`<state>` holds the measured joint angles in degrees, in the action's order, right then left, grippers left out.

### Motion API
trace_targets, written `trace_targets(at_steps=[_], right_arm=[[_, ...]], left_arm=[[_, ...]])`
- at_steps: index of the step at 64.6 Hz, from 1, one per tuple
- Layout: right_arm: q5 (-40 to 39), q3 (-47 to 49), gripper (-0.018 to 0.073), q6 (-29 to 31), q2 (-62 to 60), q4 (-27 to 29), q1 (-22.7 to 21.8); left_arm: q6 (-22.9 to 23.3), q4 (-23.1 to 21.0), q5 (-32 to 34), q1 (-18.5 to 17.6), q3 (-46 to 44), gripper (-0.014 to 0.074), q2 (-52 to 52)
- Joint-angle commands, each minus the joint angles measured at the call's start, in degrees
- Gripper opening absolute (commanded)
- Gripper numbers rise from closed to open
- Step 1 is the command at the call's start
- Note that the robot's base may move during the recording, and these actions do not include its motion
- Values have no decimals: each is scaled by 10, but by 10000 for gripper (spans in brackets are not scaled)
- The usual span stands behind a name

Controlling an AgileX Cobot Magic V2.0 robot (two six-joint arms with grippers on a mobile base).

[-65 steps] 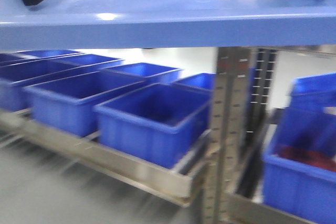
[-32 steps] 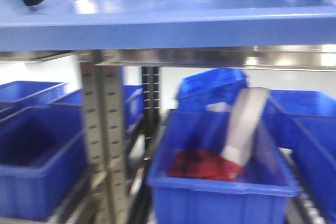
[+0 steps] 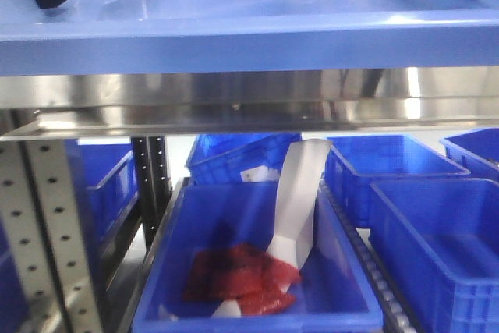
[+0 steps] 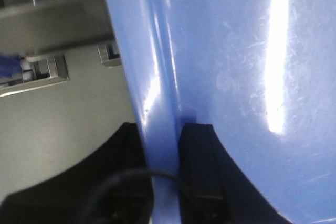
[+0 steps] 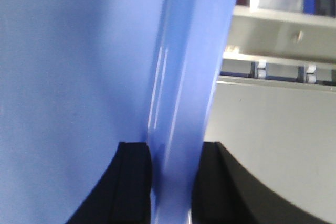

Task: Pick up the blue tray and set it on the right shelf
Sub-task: 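Carry the tray with both grippers up to the metal shelf rack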

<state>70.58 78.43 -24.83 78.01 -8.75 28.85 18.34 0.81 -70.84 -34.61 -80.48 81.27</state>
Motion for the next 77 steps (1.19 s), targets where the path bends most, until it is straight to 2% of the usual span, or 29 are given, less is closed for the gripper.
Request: trace_targets(at_steps=[1,77], right_arm=[[-43,17,64,19,-18,-5,3],[-44,17,64,19,-18,-5,3]], left_arm=[[-23,-14,-17,-10,-17,-48,-18],[-23,-15,-17,-10,-17,-48,-18]])
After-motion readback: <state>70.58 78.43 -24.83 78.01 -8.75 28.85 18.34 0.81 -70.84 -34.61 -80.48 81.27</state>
